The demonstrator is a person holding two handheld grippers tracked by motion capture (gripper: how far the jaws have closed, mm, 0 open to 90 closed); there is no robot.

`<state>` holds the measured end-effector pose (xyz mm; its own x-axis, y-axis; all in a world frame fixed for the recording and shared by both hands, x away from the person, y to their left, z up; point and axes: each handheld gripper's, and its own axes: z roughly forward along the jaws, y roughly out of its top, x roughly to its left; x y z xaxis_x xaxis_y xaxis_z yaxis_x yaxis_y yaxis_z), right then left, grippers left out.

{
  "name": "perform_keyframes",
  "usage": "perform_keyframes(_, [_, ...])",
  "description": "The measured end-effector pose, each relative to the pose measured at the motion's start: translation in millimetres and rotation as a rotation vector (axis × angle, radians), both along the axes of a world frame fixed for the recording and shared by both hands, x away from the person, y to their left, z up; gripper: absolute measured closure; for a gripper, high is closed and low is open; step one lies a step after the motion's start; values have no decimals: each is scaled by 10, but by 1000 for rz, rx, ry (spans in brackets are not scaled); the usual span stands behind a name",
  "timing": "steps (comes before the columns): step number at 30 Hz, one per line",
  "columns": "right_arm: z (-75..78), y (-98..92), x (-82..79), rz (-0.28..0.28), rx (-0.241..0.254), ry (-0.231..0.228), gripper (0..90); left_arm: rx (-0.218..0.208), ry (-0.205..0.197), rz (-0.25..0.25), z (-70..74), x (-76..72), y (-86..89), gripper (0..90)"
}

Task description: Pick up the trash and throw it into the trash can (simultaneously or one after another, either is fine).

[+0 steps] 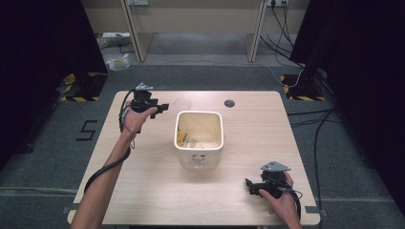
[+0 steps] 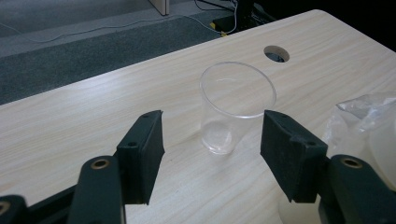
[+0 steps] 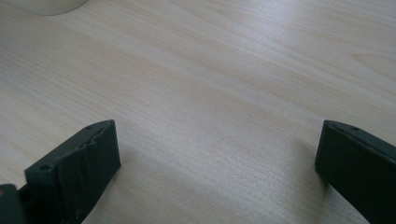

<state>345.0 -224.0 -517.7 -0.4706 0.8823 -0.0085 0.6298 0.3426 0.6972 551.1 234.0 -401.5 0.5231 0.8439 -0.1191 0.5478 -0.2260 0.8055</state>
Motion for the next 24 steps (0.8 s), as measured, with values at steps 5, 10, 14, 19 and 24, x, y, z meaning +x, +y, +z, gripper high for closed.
perform_keyframes(5, [0, 0, 0, 0, 0, 0, 2, -4, 7, 9, -27, 56, -20, 386])
perform_keyframes(10, [0, 0, 0, 0, 0, 0, 2, -3, 17, 13, -76, 99, -52, 385])
perform_keyframes(14, [0, 0, 0, 0, 0, 0, 2, 1, 19, 15, -108, 121, -68, 383])
perform_keyframes(19, [0, 0, 0, 0, 0, 0, 2, 7, 21, 22, -135, 145, -85, 379])
perform_keyframes(24, [0, 0, 0, 0, 0, 0, 2, 4, 29, 35, -187, 175, -91, 370])
